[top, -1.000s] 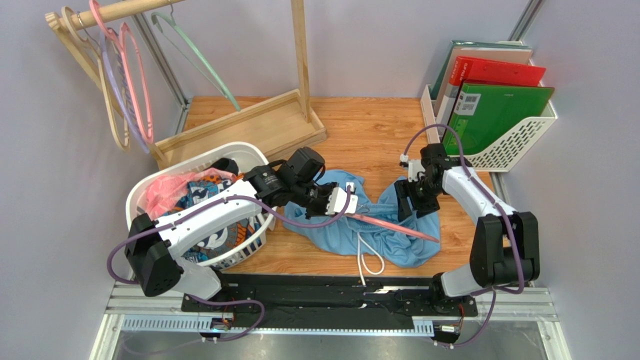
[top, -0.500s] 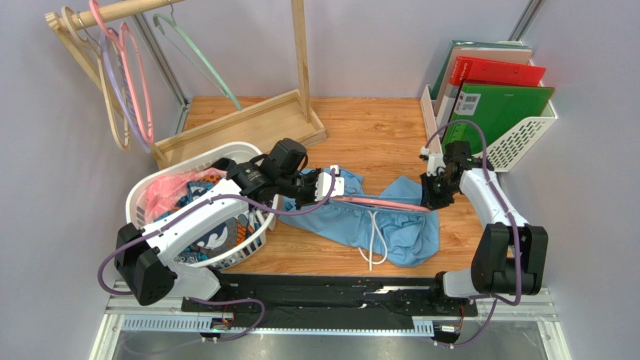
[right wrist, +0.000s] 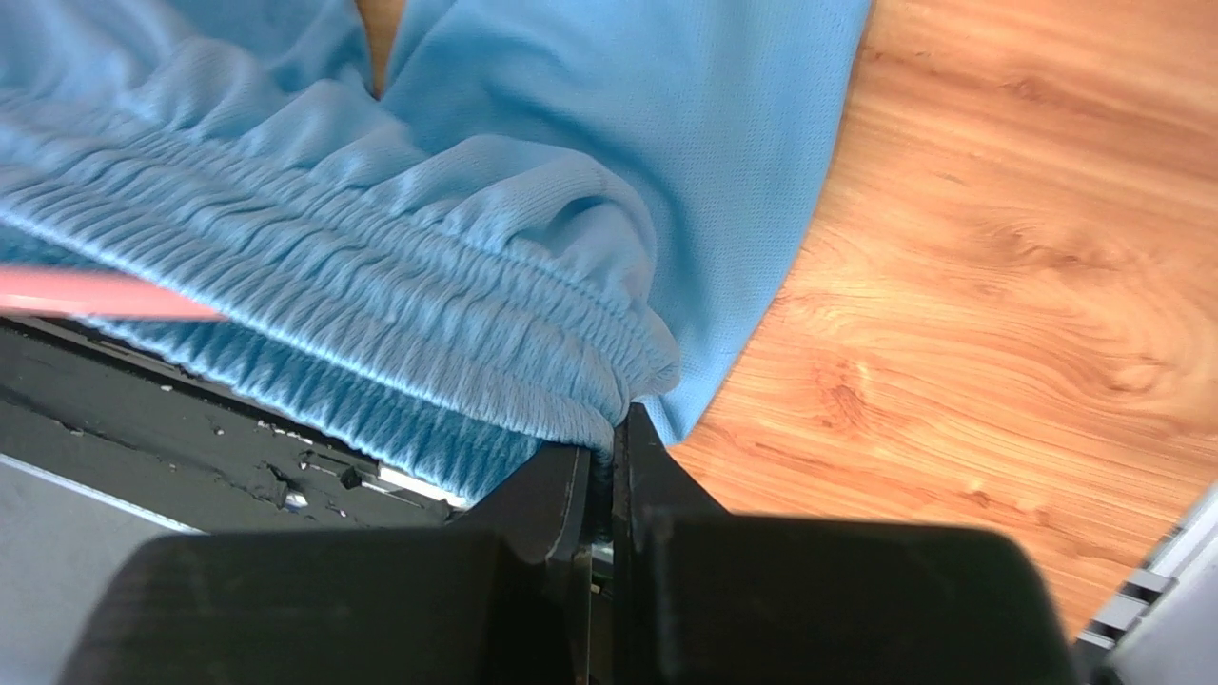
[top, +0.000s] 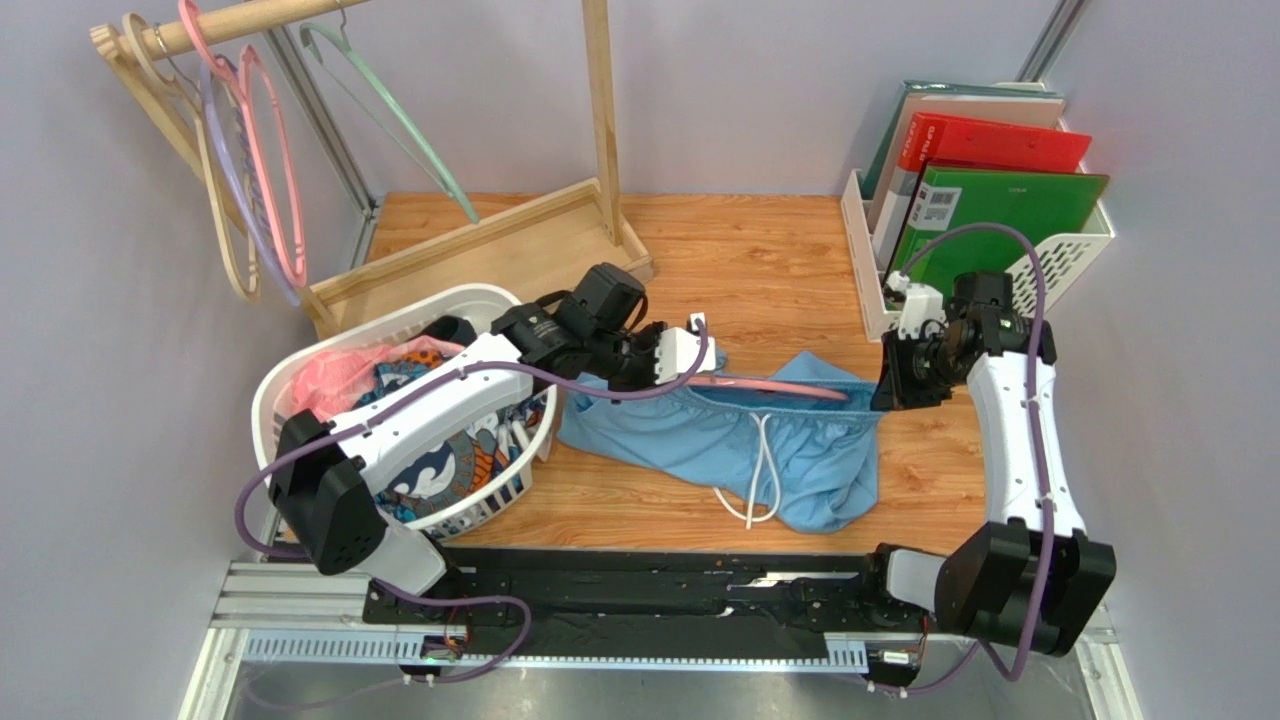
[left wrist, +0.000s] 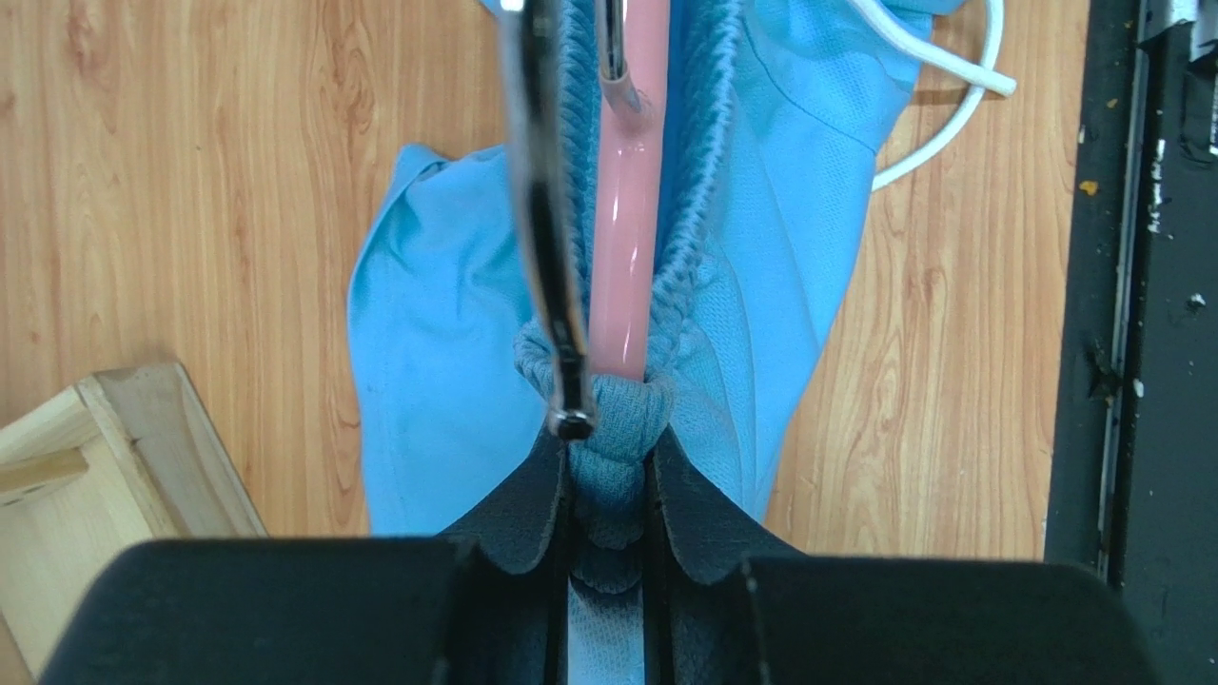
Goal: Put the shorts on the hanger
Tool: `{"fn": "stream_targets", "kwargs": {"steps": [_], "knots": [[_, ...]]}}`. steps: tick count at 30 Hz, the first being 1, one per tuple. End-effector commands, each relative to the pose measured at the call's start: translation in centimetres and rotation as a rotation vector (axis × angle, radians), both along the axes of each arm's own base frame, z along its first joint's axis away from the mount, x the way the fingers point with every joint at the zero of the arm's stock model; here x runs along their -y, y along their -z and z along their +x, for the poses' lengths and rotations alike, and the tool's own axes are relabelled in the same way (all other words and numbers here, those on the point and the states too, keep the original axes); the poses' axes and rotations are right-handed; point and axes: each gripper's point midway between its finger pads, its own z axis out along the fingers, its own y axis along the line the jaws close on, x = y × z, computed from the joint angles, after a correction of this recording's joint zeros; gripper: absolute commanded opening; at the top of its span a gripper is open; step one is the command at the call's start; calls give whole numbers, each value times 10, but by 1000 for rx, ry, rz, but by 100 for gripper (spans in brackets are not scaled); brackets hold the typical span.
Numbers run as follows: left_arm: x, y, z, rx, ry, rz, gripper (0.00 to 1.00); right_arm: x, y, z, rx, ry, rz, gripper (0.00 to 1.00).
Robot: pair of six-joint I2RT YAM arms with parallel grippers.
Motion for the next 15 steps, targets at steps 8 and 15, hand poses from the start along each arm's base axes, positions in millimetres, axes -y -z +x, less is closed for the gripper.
{"fn": "stream_targets", "kwargs": {"steps": [8, 15], "knots": [[43, -36, 1, 38, -17, -14, 0, -33, -40, -15, 35, -78, 39, 24], [47, -38, -12, 18, 30, -38, 0, -50, -77, 1, 261, -216, 85, 62]]}}
